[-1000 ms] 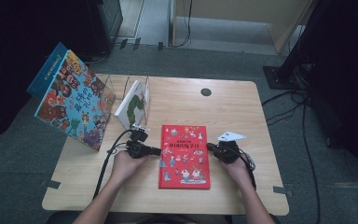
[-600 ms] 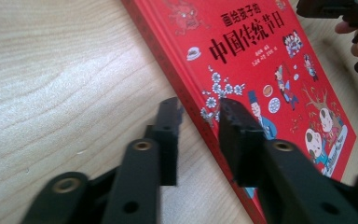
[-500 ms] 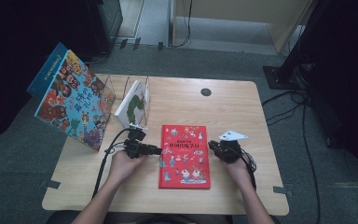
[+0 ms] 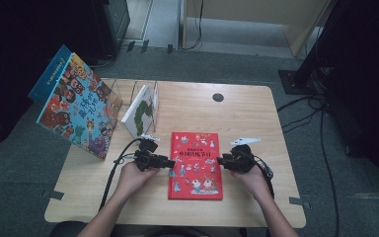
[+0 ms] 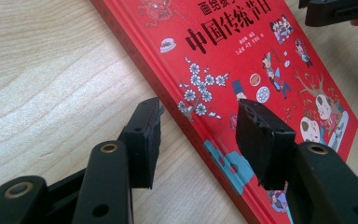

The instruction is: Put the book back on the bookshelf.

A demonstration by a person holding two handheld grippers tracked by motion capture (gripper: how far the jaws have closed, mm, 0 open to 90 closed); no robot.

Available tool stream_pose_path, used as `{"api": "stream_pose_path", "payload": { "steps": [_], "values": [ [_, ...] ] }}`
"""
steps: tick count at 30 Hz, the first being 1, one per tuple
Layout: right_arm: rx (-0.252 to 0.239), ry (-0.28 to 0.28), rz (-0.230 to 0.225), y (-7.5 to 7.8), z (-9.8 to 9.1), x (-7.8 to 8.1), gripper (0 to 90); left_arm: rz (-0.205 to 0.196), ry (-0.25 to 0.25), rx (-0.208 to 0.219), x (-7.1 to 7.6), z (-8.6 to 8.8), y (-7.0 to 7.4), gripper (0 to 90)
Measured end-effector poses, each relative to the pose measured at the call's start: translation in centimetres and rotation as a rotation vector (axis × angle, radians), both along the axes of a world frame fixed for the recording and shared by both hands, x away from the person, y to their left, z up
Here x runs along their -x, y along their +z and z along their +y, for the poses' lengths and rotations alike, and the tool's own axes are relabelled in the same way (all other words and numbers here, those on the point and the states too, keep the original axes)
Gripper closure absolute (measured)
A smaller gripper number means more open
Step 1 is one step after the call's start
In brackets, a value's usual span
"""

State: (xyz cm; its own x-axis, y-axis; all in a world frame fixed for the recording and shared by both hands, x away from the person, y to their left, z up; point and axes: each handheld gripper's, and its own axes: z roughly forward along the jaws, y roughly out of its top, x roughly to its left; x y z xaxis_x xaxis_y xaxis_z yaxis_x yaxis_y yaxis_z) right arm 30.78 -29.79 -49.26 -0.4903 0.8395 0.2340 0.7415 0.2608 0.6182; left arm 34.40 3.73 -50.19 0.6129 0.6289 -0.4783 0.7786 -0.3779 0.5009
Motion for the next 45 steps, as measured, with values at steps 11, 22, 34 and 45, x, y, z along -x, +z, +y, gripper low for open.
{"api": "stream_pose_path", "payload": {
  "steps": [11, 22, 34, 45],
  "values": [
    [-0.029, -0.012, 0.167, 0.2, 0.1, -0.9, 58.9, -0.003, -0.012, -0.007, 0.4, -0.4, 0.1, 46.9],
    [-0.038, -0.034, 0.207, -0.2, 0.9, -1.4, 56.6, -0.021, -0.015, -0.004, 0.7, -0.8, 0.0, 44.1],
    [-0.048, -0.042, 0.225, -0.2, 0.8, -1.5, 58.1, 0.049, -0.002, -0.045, 0.3, 0.1, 0.4, 54.2],
    [-0.021, -0.054, 0.214, -0.1, 1.2, -1.3, 58.9, 0.056, -0.043, -0.066, 0.7, -0.3, 0.2, 72.3]
  ]
}}
